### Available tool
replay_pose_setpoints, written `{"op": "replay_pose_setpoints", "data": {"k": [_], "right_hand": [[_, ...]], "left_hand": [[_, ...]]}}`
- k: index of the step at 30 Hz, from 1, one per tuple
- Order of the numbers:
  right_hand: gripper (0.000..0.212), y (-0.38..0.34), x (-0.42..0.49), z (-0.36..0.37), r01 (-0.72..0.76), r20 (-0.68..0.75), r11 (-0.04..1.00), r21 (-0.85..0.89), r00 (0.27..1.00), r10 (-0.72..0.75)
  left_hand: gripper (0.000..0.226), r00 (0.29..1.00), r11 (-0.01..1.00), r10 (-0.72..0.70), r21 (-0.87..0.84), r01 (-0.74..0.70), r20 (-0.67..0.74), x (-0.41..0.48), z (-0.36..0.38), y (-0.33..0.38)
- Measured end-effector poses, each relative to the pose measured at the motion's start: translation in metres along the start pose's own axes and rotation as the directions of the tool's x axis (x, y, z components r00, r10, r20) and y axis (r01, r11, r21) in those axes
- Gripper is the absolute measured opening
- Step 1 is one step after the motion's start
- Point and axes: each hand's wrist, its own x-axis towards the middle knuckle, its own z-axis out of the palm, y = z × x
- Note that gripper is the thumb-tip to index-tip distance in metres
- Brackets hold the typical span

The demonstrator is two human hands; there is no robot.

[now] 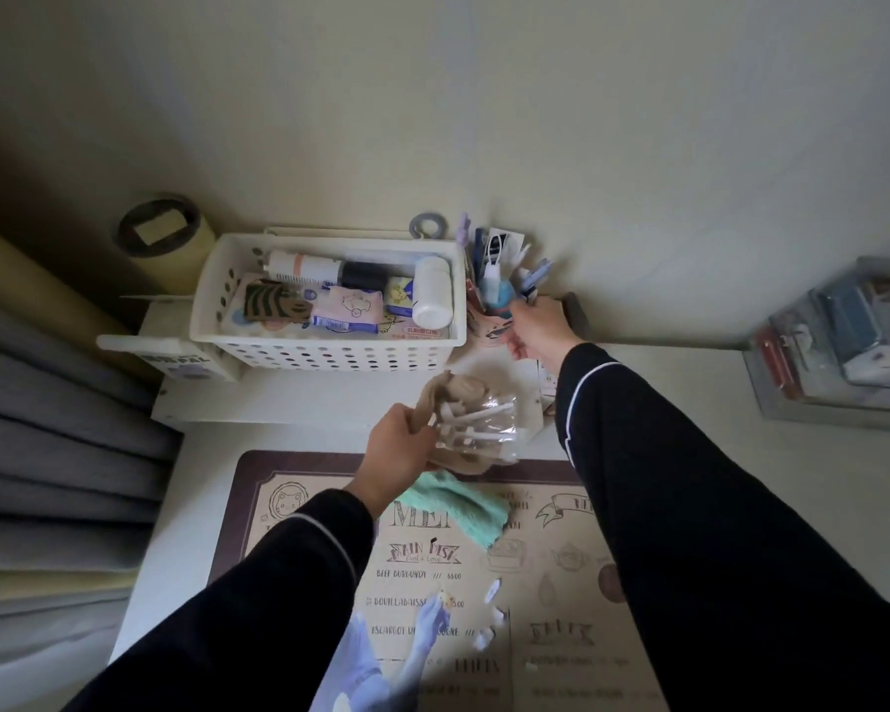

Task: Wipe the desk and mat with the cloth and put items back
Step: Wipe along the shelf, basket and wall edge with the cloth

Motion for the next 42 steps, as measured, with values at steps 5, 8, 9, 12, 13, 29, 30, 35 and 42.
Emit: {"op": "replay_pose_setpoints", "data": {"k": [5,8,9,12,13,29,30,35,42], "right_hand": [[0.020,-0.003,-0.007,-0.003,-0.011,-0.066,0.991,0.131,0.998,0.020],[0.015,0.004,-0.023,-0.019,-0.014,-0.059,0.993,0.121,0.998,0.022],[0.013,0.010,-0.032,-0.027,-0.015,-0.067,0.993,0.116,0.998,0.023],[0.018,0.036,-0.065,-0.054,0.003,-0.073,0.997,0.080,0.997,0.002],[0.021,0.048,-0.079,-0.063,0.009,-0.070,0.998,0.067,0.998,-0.005],[0.031,0.231,-0.202,-0.069,-0.228,-0.168,0.973,-0.023,0.961,0.221],[0.028,0.231,-0.205,-0.065,-0.225,-0.158,0.974,-0.010,0.962,0.221],[0.022,0.224,-0.218,-0.054,-0.226,-0.111,0.970,0.091,0.966,0.235],[0.033,0.209,-0.241,-0.048,-0.309,-0.369,0.847,-0.432,0.918,0.147]], "left_hand": [[0.001,0.999,0.999,-0.042,-0.012,0.042,-0.020,-0.016,-0.030,-0.032],[0.008,0.998,0.997,-0.042,0.066,0.046,-0.055,-0.024,-0.046,-0.049],[0.010,0.997,0.995,-0.037,0.086,0.043,-0.070,-0.028,-0.049,-0.054],[0.011,0.994,0.992,-0.062,0.105,0.072,-0.094,-0.035,-0.059,-0.066],[0.011,0.993,0.992,-0.083,0.086,0.090,-0.085,-0.038,-0.062,-0.070],[0.011,0.948,0.924,-0.169,0.290,0.247,-0.268,-0.091,-0.067,-0.143],[0.013,0.946,0.917,-0.171,0.307,0.255,-0.275,-0.092,-0.067,-0.145],[0.029,0.937,0.866,-0.240,0.381,0.325,-0.254,-0.093,-0.070,-0.148],[0.037,0.937,0.860,-0.273,0.380,0.340,-0.219,-0.090,-0.076,-0.146]]}}
